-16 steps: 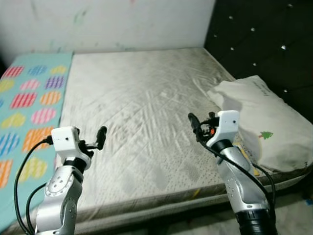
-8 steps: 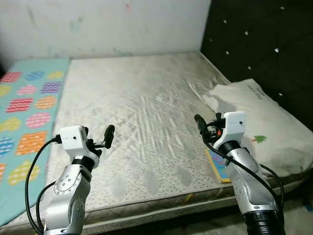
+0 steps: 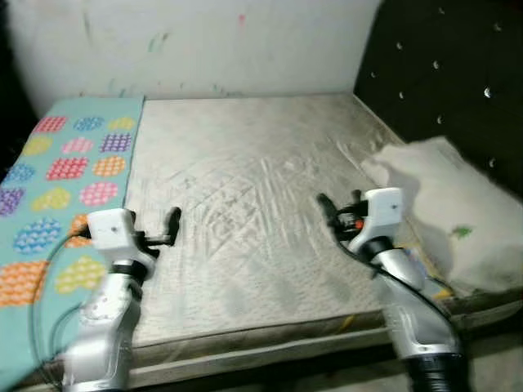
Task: Clean up the room
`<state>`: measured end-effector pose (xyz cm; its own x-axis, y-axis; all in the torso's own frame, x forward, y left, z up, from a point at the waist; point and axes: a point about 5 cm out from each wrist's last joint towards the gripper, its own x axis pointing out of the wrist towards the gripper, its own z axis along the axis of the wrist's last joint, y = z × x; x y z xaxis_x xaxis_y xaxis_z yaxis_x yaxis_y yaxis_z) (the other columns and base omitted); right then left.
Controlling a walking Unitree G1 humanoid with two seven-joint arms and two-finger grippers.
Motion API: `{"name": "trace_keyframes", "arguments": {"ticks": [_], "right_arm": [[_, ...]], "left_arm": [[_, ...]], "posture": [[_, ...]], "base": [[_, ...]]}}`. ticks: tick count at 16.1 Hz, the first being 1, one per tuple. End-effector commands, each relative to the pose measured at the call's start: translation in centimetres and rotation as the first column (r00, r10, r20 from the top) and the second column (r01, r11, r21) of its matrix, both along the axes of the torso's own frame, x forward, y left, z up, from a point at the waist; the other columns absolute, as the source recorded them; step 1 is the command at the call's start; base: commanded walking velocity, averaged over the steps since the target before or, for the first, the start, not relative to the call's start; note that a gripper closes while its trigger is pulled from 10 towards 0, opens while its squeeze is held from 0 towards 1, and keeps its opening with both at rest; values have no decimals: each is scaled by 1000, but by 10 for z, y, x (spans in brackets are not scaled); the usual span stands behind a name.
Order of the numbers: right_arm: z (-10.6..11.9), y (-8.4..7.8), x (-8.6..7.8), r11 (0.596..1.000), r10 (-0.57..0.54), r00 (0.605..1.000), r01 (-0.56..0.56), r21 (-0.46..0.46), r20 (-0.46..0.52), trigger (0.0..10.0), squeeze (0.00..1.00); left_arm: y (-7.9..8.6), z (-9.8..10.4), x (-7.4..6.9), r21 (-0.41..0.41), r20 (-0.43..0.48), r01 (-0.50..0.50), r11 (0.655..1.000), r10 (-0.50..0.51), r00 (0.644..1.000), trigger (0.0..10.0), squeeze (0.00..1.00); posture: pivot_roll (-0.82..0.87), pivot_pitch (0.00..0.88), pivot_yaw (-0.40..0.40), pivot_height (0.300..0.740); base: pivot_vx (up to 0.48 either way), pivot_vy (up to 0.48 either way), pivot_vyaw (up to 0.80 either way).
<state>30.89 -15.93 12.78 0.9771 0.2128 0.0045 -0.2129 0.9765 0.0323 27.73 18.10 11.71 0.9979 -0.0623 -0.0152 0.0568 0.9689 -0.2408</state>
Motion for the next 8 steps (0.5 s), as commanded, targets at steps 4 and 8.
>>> {"name": "trace_keyframes", "arguments": {"ticks": [4, 8], "right_arm": [[1, 5, -3, 1000, 16, 1000, -16, 7, 4, 10000, 0], [1, 6, -3, 1000, 19, 1000, -19, 6, 4, 10000, 0]], "left_arm": [[8, -3, 2, 19, -9, -29, 999, 29, 1000, 10000, 0], [9, -1, 3, 20, 4, -35, 999, 35, 999, 10000, 0]], "posture": [[-122, 0, -18, 740], [-122, 0, -20, 740]], "base": [[0, 480, 0], [0, 480, 0]]}}
